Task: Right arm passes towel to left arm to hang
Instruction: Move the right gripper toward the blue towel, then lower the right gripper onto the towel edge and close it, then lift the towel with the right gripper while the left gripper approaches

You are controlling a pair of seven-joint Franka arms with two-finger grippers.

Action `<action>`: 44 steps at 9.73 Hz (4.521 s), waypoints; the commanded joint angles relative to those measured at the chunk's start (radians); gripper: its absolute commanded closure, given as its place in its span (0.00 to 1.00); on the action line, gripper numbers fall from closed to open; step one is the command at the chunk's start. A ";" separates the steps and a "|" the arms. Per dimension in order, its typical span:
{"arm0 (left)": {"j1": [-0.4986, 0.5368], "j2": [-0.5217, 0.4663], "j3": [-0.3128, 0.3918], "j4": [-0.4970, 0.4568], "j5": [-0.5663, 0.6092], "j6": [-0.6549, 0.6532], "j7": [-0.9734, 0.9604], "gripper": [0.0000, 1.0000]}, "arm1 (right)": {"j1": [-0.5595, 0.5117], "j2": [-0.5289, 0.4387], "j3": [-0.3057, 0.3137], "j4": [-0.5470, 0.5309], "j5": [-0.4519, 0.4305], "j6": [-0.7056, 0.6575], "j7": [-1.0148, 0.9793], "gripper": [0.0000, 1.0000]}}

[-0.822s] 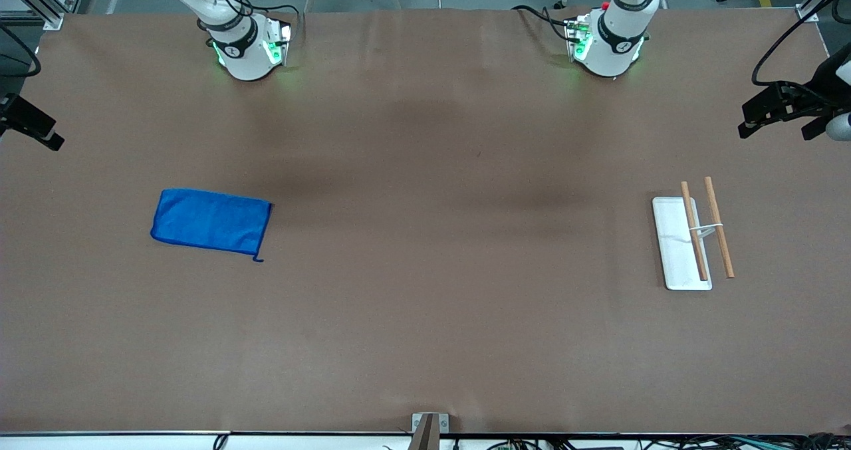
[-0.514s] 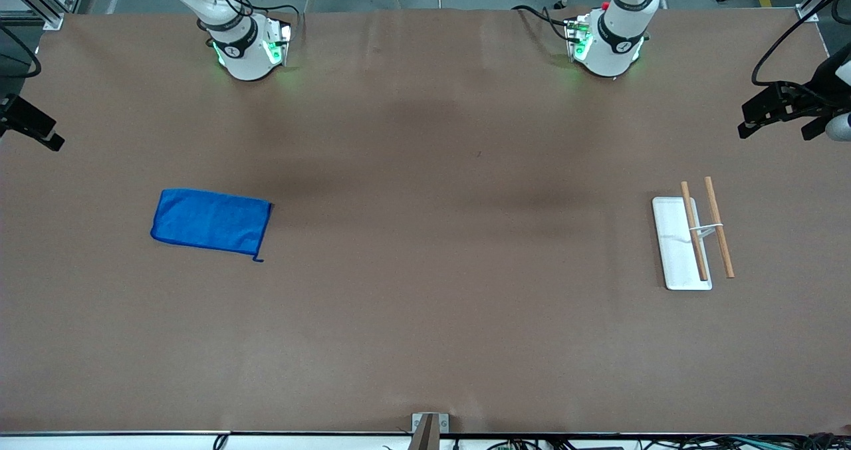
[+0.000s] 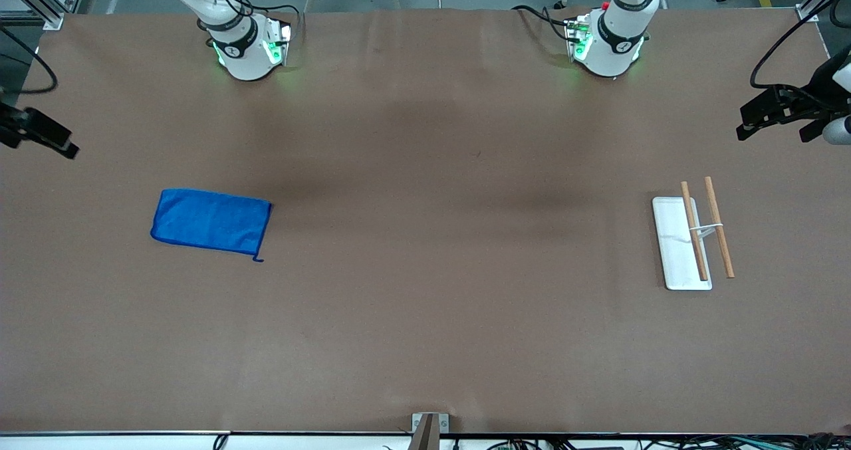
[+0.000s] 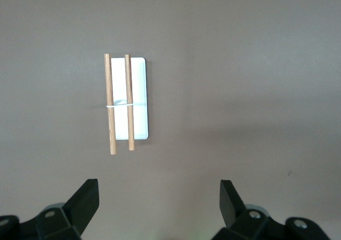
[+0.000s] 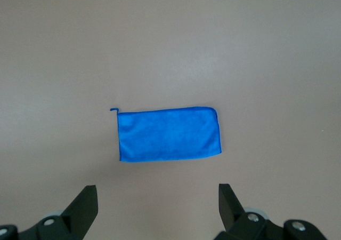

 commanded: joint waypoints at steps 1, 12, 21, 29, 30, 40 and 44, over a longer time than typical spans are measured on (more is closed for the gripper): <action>0.002 0.017 -0.006 -0.007 0.018 -0.016 -0.010 0.00 | -0.001 0.017 -0.002 -0.212 -0.002 0.185 -0.008 0.00; 0.000 0.024 -0.007 -0.005 0.016 -0.016 -0.003 0.00 | -0.058 0.361 -0.009 -0.613 -0.003 0.953 -0.239 0.00; 0.002 0.029 -0.006 -0.005 0.010 -0.016 0.000 0.00 | -0.052 0.403 -0.008 -0.686 0.000 1.094 -0.205 0.92; 0.006 0.031 -0.006 -0.004 0.005 -0.014 -0.002 0.00 | -0.012 0.277 0.052 -0.263 0.033 0.376 -0.119 0.99; 0.008 0.031 -0.006 -0.004 0.005 -0.014 0.004 0.00 | -0.012 0.278 0.111 -0.166 0.073 0.273 -0.108 0.99; 0.002 0.028 -0.007 -0.151 -0.394 -0.024 0.085 0.00 | 0.036 0.465 0.614 -0.004 0.663 0.655 0.062 0.99; -0.044 0.029 -0.028 -0.333 -0.621 0.078 0.192 0.00 | 0.050 0.582 0.786 0.065 0.844 0.663 0.033 0.99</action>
